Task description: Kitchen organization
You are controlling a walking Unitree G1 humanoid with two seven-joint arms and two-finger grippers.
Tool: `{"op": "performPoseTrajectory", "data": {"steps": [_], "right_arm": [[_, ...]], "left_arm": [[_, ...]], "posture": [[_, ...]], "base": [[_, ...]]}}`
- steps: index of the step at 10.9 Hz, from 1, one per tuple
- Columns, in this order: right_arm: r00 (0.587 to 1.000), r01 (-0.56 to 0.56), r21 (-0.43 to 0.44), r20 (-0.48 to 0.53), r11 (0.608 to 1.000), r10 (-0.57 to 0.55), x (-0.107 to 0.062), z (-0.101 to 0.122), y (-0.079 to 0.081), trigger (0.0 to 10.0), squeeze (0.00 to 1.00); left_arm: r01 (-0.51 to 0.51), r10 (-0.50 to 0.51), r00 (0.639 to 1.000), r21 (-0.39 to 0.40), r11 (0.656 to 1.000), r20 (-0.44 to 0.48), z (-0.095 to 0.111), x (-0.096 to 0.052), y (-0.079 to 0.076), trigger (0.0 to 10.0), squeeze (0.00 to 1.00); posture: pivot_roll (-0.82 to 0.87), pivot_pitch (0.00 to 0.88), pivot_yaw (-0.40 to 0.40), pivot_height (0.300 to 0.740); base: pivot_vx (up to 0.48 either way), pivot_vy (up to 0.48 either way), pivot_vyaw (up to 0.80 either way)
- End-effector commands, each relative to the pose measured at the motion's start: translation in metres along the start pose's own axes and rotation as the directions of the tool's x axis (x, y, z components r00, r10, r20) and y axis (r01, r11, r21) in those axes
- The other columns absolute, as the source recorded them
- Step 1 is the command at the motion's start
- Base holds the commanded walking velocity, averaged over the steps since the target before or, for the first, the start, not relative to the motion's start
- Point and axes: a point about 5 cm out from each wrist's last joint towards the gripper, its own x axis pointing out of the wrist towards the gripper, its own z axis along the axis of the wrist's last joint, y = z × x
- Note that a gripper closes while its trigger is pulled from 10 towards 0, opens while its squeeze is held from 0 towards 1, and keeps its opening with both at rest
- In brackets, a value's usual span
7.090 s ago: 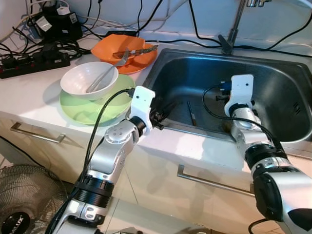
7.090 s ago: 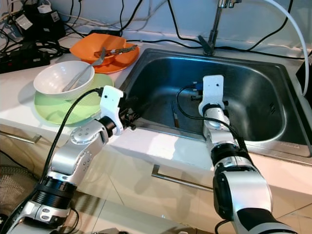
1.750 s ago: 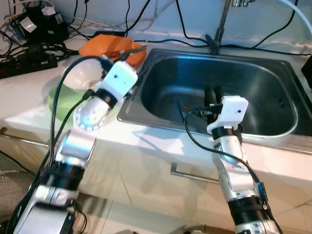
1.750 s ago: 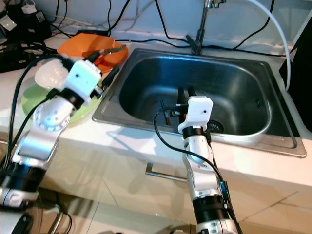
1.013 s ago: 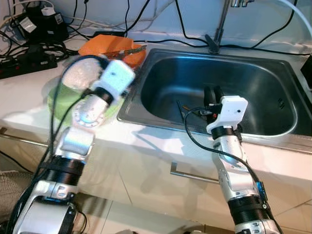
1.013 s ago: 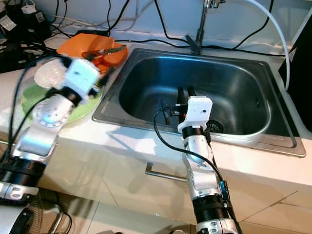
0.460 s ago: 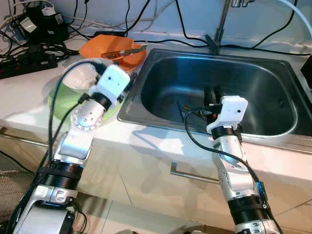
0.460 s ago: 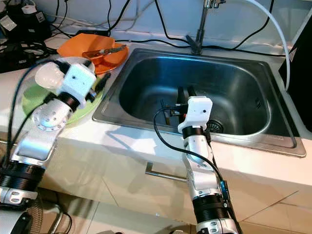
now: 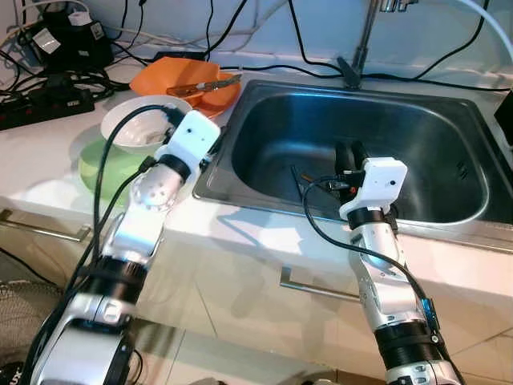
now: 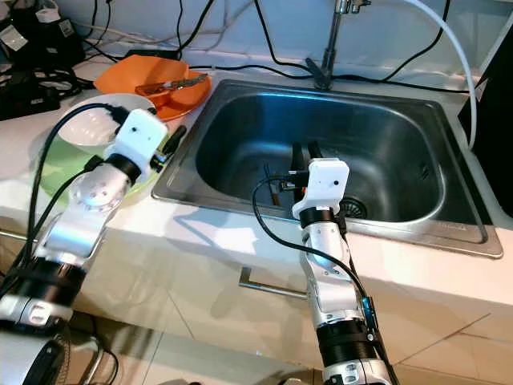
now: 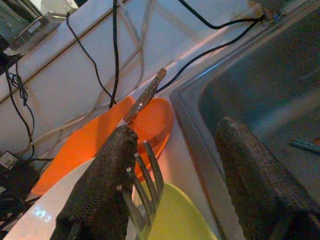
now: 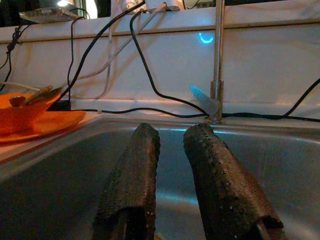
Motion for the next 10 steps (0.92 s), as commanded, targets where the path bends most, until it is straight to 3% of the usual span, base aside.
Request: {"op": "performPoseTrajectory", "data": {"steps": [1, 2, 3, 4, 10], "right_arm": [[0.997, 0.020, -0.006, -0.071, 1.000, -0.021, -0.0064, -0.0150, -0.0050, 10.0, 0.00], [0.997, 0.023, -0.007, -0.071, 1.000, -0.023, -0.0064, -0.0149, -0.0055, 10.0, 0.00], [0.997, 0.023, -0.008, -0.071, 1.000, -0.023, -0.0064, -0.0149, -0.0055, 10.0, 0.00], [0.997, 0.022, -0.008, -0.072, 1.000, -0.023, -0.0063, -0.0150, -0.0055, 10.0, 0.00], [0.997, 0.020, -0.008, -0.074, 1.000, -0.021, -0.0059, -0.0157, -0.0048, 10.0, 0.00]], "left_arm": [[-0.011, 0.011, 1.000, 0.013, 1.000, -0.011, 0.0022, 0.0052, 0.0007, 10.0, 0.00], [-0.015, 0.015, 1.000, 0.009, 1.000, -0.014, 0.0030, 0.0081, 0.0005, 10.0, 0.00], [-0.024, 0.024, 1.000, 0.002, 1.000, -0.020, 0.0029, 0.0109, 0.0014, 2.0, 0.00], [-0.026, 0.026, 0.999, 0.002, 1.000, -0.021, 0.0030, 0.0116, 0.0020, 0.0, 0.00], [-0.055, 0.056, 0.997, 0.024, 0.998, -0.053, -0.0002, 0.0115, 0.0058, 0.0, 0.00]], "posture": [[0.02, 0.034, 0.073, 0.740], [0.02, 0.035, 0.073, 0.740], [0.02, 0.033, 0.074, 0.740], [0.02, 0.033, 0.074, 0.740], [0.02, 0.031, 0.073, 0.740]], "base": [[0.000, 0.000, 0.00], [0.000, 0.000, 0.00], [0.000, 0.000, 0.00], [0.000, 0.000, 0.00], [0.000, 0.000, 0.00]]}}
